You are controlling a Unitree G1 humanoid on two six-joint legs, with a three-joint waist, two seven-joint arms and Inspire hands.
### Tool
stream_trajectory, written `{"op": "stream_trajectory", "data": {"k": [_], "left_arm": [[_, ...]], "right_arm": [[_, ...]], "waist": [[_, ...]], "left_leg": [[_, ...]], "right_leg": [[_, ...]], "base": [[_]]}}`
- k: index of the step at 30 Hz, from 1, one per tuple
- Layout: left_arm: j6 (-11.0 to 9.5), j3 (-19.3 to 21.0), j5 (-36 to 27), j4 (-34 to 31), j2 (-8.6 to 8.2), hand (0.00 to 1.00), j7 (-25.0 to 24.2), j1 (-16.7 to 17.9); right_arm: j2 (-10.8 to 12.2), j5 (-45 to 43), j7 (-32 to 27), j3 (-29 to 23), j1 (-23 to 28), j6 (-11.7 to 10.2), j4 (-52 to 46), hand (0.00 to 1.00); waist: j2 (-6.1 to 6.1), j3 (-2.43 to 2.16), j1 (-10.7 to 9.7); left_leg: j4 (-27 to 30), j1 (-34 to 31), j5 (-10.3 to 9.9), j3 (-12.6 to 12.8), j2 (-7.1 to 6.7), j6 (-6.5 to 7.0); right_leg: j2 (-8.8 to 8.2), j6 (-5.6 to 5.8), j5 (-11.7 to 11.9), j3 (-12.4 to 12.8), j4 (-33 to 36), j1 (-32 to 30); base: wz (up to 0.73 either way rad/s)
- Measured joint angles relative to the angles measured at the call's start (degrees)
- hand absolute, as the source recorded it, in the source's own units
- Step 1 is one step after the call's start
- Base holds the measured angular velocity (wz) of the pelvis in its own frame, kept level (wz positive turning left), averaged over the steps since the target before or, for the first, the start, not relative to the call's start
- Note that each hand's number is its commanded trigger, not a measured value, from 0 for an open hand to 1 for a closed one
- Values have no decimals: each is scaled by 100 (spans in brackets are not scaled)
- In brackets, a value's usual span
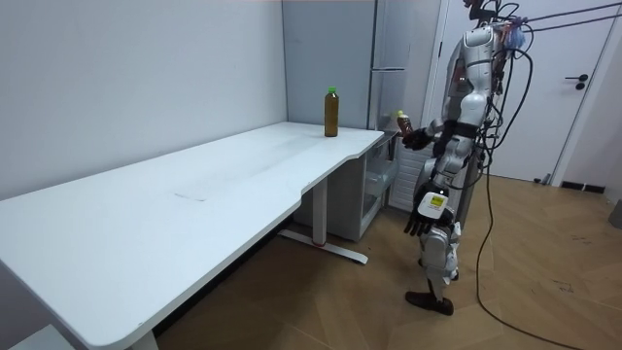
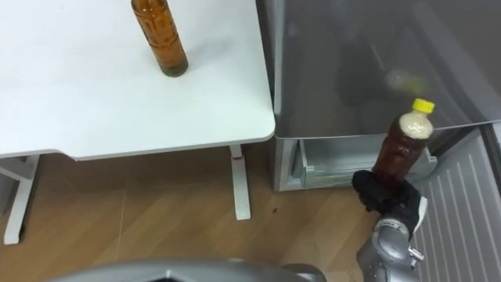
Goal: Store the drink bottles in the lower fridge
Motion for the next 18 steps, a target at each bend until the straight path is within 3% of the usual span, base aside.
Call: {"op": "stream_trajectory", "data": {"k": [7, 13, 18], "left_arm": [[20, 5, 37, -30, -11, 0, -1, 8], [24, 14, 146, -42, 4, 0, -40, 1], [81, -12, 169, -42, 64, 0, -63, -97]], "right_arm": [[-4, 513, 164, 3, -202, -7, 628, 100], [-16, 1858, 540, -6, -260, -4, 727, 100], [-65, 3225, 674, -146, -938, 11, 1435, 100]], "waist": [[40, 10, 33], [46, 10, 25], [41, 20, -4]], "left_leg": [[-41, 13, -1, -3, -5, -2], [8, -3, -1, -5, -5, -1], [391, -413, -42, -159, -19, 14]], "right_leg": [[1, 6, -21, -3, -11, -7], [-8, 4, -22, 1, 28, -10], [-48, -4, -84, -87, 261, -287]], "base": [[0], [0], [14]]}}
